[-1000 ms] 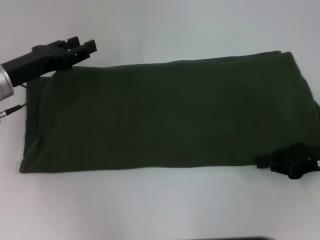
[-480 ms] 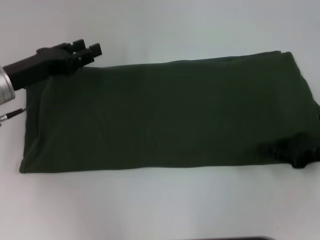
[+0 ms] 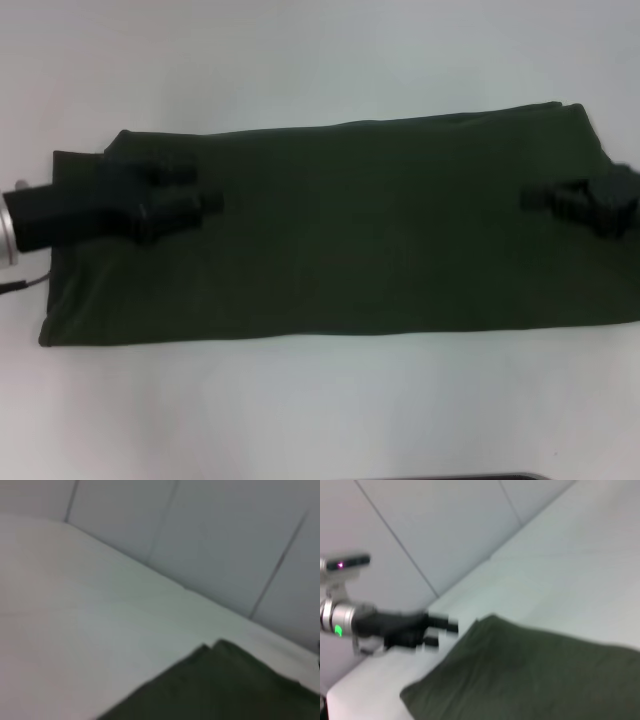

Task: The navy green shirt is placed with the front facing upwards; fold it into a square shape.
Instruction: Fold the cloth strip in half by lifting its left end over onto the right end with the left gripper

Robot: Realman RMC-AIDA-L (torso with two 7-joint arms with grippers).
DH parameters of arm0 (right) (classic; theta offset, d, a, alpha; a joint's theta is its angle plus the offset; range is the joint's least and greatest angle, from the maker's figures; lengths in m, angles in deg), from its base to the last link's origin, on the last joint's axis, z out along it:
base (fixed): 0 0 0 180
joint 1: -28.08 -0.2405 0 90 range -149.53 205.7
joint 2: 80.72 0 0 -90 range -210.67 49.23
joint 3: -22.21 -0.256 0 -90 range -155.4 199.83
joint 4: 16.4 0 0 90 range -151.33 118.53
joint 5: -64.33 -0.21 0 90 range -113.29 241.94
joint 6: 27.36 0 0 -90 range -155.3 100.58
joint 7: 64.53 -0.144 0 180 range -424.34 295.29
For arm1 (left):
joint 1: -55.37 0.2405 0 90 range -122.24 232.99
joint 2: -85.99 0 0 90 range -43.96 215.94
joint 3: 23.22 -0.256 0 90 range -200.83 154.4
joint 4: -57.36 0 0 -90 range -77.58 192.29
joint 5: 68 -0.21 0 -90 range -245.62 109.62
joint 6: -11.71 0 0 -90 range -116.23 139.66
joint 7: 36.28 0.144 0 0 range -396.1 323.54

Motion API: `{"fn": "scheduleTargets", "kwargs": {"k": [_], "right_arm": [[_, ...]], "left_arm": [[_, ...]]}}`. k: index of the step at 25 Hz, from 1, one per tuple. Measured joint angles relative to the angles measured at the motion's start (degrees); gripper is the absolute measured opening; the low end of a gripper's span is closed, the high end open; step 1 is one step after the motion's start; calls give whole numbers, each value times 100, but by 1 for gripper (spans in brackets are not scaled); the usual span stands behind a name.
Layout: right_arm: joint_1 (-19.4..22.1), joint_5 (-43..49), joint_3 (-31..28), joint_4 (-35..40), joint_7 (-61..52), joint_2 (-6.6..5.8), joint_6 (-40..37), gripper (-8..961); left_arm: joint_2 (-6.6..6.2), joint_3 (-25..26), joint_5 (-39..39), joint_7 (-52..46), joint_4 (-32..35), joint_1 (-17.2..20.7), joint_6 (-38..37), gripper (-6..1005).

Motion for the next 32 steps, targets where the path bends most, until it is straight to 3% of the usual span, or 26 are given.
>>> {"fn": "scheduleTargets", "kwargs": {"k": [6, 12, 21, 26, 32], "right_arm": [[-121, -40, -484, 3, -11, -10, -127, 20], [-105, -142, -525, 3, -11, -11, -133, 19], [-96, -143, -531, 3, -11, 20, -134, 20], [-81, -143, -528, 3, -11, 35, -136, 20], [-81, -142, -488, 9, -11, 66, -148, 20]], "left_arm": [[28, -62, -318, 228, 33, 125, -82, 556], [36, -17, -370, 479, -19, 216, -386, 535], [48, -361, -517, 680, -173, 180, -681, 504], [51, -440, -524, 919, -385, 130, -615, 281], [47, -522, -524, 1072, -776, 40, -335, 112]]}}
